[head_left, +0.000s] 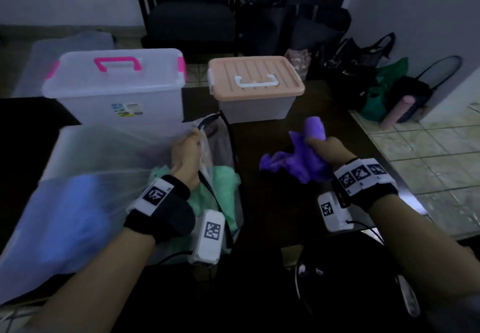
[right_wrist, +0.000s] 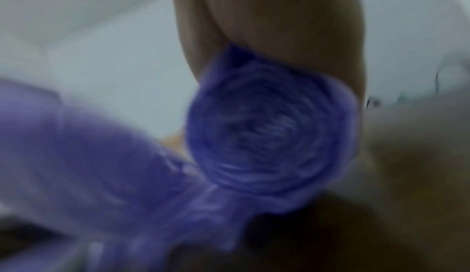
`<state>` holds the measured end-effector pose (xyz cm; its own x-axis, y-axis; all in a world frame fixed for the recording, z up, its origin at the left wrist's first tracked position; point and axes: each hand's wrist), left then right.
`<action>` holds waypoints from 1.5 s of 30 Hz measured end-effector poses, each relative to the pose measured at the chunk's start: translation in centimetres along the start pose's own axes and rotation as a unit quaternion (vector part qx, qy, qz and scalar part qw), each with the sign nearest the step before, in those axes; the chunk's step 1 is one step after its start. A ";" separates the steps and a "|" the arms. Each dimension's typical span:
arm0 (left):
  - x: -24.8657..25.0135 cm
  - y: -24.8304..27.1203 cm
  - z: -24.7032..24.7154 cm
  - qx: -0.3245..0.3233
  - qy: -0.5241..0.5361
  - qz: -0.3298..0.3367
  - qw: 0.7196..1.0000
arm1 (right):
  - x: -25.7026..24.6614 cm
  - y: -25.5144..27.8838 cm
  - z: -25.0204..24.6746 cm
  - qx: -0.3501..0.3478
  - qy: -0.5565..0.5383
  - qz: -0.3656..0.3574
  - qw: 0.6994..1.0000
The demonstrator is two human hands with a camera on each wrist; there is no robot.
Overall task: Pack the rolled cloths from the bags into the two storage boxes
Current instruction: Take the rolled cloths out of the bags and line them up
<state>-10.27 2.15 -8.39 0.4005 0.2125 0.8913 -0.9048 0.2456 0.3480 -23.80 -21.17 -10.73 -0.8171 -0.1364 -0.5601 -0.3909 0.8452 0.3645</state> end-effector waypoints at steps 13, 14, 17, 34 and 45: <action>-1.9 0.1 3.5 0.029 -0.041 0.024 0.998 | 2.7 -5.6 -2.4 0.143 0.300 -0.030 0.943; -2.1 0.1 3.9 0.034 -0.039 0.023 0.998 | 2.5 -5.7 -2.1 0.148 0.321 -0.036 0.935; -2.6 0.6 5.2 0.031 -0.048 0.025 0.998 | 1.9 -6.3 -1.4 0.156 0.336 -0.049 0.928; 0.4 0.9 -0.1 -0.114 -0.085 -0.054 0.988 | -2.6 -0.3 -3.2 0.178 0.031 -0.167 0.969; -1.2 3.0 -1.4 -0.051 -0.167 0.065 0.983 | -3.4 9.5 5.5 -0.305 0.078 -0.058 0.947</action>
<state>-13.26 3.94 -8.81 0.1968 -0.0690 0.9780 -0.9193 0.3338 0.2085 -22.35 -9.83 -9.45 -0.7873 -0.3258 -0.5235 -0.6157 0.3704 0.6955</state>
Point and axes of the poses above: each hand's wrist, its own y-axis away from the middle knuckle, its own z-axis out of the palm, x = y × z, and after that the axes turned 11 degrees about y, right-handed
